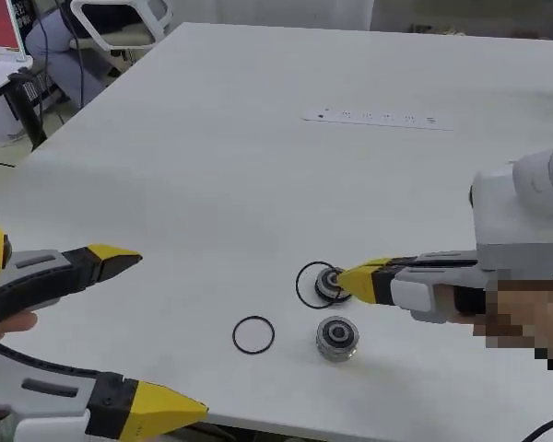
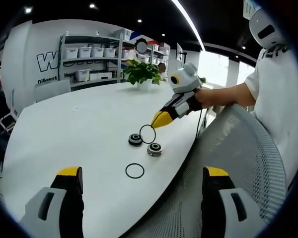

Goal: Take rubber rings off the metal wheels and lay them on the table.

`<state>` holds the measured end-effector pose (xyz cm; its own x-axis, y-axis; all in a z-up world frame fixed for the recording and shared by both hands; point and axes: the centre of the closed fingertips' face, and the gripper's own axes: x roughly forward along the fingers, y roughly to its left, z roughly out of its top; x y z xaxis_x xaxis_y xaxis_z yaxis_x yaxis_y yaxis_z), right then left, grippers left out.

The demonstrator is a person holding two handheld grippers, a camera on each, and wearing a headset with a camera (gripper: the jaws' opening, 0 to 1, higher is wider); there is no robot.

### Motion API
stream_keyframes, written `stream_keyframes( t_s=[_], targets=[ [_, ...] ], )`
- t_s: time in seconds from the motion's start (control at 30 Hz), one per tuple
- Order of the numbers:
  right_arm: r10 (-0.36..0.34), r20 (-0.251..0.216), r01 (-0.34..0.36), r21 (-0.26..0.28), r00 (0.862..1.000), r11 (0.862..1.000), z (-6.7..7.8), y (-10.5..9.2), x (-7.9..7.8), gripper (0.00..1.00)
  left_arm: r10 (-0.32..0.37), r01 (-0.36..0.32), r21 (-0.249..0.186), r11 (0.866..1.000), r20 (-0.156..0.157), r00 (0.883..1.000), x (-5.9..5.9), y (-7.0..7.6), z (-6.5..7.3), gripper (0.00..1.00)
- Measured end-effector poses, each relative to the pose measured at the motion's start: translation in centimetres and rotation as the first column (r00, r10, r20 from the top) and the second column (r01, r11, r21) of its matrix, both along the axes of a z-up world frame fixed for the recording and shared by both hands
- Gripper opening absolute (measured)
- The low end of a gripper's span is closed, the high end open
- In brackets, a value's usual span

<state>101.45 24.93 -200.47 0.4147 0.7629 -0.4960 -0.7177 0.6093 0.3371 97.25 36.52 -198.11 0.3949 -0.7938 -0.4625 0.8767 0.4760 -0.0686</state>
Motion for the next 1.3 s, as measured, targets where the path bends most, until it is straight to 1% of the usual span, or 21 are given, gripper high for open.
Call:
stream_keyframes(
  t_s=[0.13, 0.17, 0.23, 0.43, 0.47, 0.53, 0.57, 0.6, 0.73, 0.77, 0.83, 1.0, 1.07, 1.13, 1.2, 1.3],
  targets=[
    [0.028, 0.006, -0.028, -0.017, 1.0, 0.999, -0.7, 0.7, -0.3, 0.0, 0.005, -0.005, -0.012, 1.0, -0.003, 1.0, 0.1, 0.0, 0.1, 0.99],
    [0.037, 0.004, -0.036, -0.027, 0.999, 0.999, -1.0, 0.9, -0.3, 0.0, 0.007, -0.007, -0.012, 1.0, -0.004, 1.0, 0.1, 0.0, 0.1, 0.99],
    [0.057, -0.005, -0.057, -0.025, 0.998, 0.998, -1.4, 1.3, -0.6, 0.0, 0.008, -0.008, -0.009, 1.0, -0.005, 1.0, 0.1, 0.0, 0.0, 0.99],
    [0.094, -0.001, -0.094, -0.027, 0.996, 0.995, -2.0, 2.5, -1.3, 0.0, 0.016, -0.016, -0.009, 1.0, -0.004, 1.0, 0.2, 0.1, 0.0, 0.99],
    [0.103, 0.006, -0.102, -0.035, 0.995, 0.994, -2.2, 2.6, -1.4, 0.0, 0.018, -0.018, -0.01, 1.0, -0.004, 1.0, 0.2, 0.1, 0.1, 0.99],
    [0.128, 0.035, -0.125, -0.083, 0.991, 0.989, -3.0, 2.5, -1.5, 0.0, 0.02, -0.02, -0.009, 1.0, -0.003, 1.0, 0.2, 0.1, 0.1, 0.98],
    [0.148, 0.058, -0.14, -0.113, 0.987, 0.984, -3.5, 2.5, -1.6, 0.0, 0.021, -0.021, -0.009, 1.0, -0.001, 1.0, 0.3, 0.1, 0.1, 0.98],
    [0.157, 0.059, -0.148, -0.125, 0.986, 0.981, -3.8, 2.6, -1.7, 0.0, 0.022, -0.022, -0.009, 1.0, 0.0, 1.0, 0.3, 0.1, 0.1, 0.98],
    [0.162, 0.045, -0.156, -0.114, 0.986, 0.981, -4.4, 3.1, -2.0, 0.0, 0.027, -0.027, -0.015, 1.0, 0.002, 1.0, 0.4, 0.1, 0.2, 0.98],
    [0.166, 0.051, -0.159, -0.119, 0.985, 0.98, -4.5, 3.3, -2.1, 0.0, 0.028, -0.028, -0.015, 0.999, 0.004, 1.0, 0.4, 0.2, 0.2, 0.98],
    [0.194, 0.091, -0.18, -0.144, 0.977, 0.973, -4.6, 3.4, -2.1, 0.0, 0.029, -0.029, -0.016, 0.999, 0.006, 1.0, 0.4, 0.2, 0.2, 0.97],
    [0.207, 0.089, -0.19, -0.17, 0.974, 0.967, -5.3, 3.6, -2.3, 0.0, 0.032, -0.032, -0.015, 0.999, 0.009, 0.999, 0.4, 0.2, 0.3, 0.97],
    [0.211, 0.101, -0.187, -0.206, 0.972, 0.96, -5.7, 3.3, -2.1, 0.0, 0.032, -0.032, -0.017, 0.999, 0.009, 0.999, 0.4, 0.2, 0.3, 0.97],
    [0.213, 0.114, -0.177, -0.267, 0.97, 0.947, -6.2, 2.8, -1.7, 0.0, 0.031, -0.031, -0.018, 0.999, 0.01, 0.999, 0.4, 0.2, 0.3, 0.97],
    [0.234, 0.129, -0.196, -0.259, 0.964, 0.946, -6.0, 3.3, -1.9, 0.0, 0.031, -0.03, -0.021, 0.999, 0.012, 0.999, 0.4, 0.2, 0.4, 0.97],
    [0.237, 0.133, -0.196, -0.268, 0.962, 0.943, -6.0, 3.3, -1.9, 0.0, 0.031, -0.031, -0.024, 0.999, 0.012, 0.999, 0.4, 0.1, 0.4, 0.97]
  ],
)
